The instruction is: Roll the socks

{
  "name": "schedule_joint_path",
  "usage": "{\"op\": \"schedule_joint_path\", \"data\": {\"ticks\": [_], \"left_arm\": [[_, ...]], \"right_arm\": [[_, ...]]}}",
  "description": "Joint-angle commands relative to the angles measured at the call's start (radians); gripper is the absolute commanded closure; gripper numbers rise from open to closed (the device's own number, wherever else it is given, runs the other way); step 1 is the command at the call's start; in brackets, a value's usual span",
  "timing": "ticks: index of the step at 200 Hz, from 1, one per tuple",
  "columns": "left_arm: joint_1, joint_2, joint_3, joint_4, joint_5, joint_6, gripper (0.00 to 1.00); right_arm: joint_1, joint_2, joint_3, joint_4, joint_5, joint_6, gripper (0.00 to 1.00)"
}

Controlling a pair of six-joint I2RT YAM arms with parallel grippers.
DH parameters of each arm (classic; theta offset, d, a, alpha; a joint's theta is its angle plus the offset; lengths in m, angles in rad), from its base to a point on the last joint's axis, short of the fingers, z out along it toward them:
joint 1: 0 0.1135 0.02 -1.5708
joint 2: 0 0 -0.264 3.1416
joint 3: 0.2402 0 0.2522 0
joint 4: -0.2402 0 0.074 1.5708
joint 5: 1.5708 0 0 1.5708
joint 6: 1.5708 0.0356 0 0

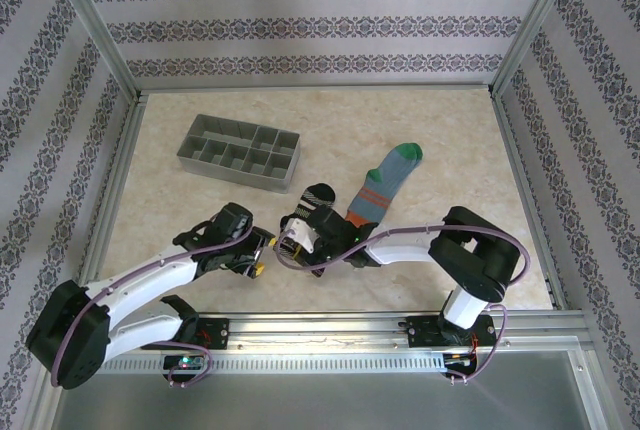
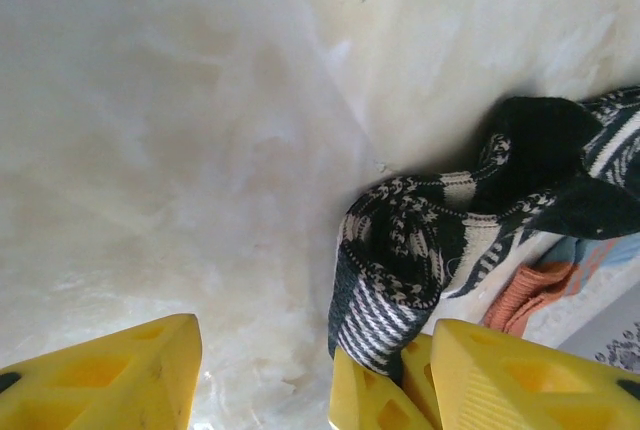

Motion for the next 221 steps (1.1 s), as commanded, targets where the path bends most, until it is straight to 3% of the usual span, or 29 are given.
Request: {"op": "schedule_joint_path", "data": {"ticks": [1,38,115,142,164,182,207,221], "left_arm": [[0.008,-0.007,-0.035,0.178,-0.010,0.059,0.41],[0.004,0.096,-0.031,0.330,0.030,0.092,0.45],[-0.001,0.259,-0.006,0.415,0.035,0.106,0.52],[-0.001,0.354,0.011,0.457,0.043,0.097,0.70],[-0.001,0.381,0.015,0.394,0.061,0.072,1.00],[-0.006,0.340,0.036,0.217,0.074,0.055,1.00],[-0.024,0.240,0.046,-0.073,0.066,-0.015,1.00],[-0.045,0.196,0.039,-0.142,0.042,-0.078,1.00]], "right_arm": [[-0.032,0.083,-0.045,-0.220,-0.082,0.071,1.00],[-0.084,0.126,-0.018,-0.255,-0.154,0.099,1.00],[-0.161,0.206,0.048,-0.324,-0.267,0.125,1.00],[-0.170,0.222,0.065,-0.339,-0.274,0.119,1.00],[-0.172,0.213,0.071,-0.336,-0.267,0.090,1.00],[-0.168,0.191,0.087,-0.342,-0.245,0.030,1.00],[-0.140,0.084,0.083,-0.306,-0.155,-0.102,0.71],[-0.100,-0.032,0.032,-0.241,-0.063,-0.164,0.63]]}}
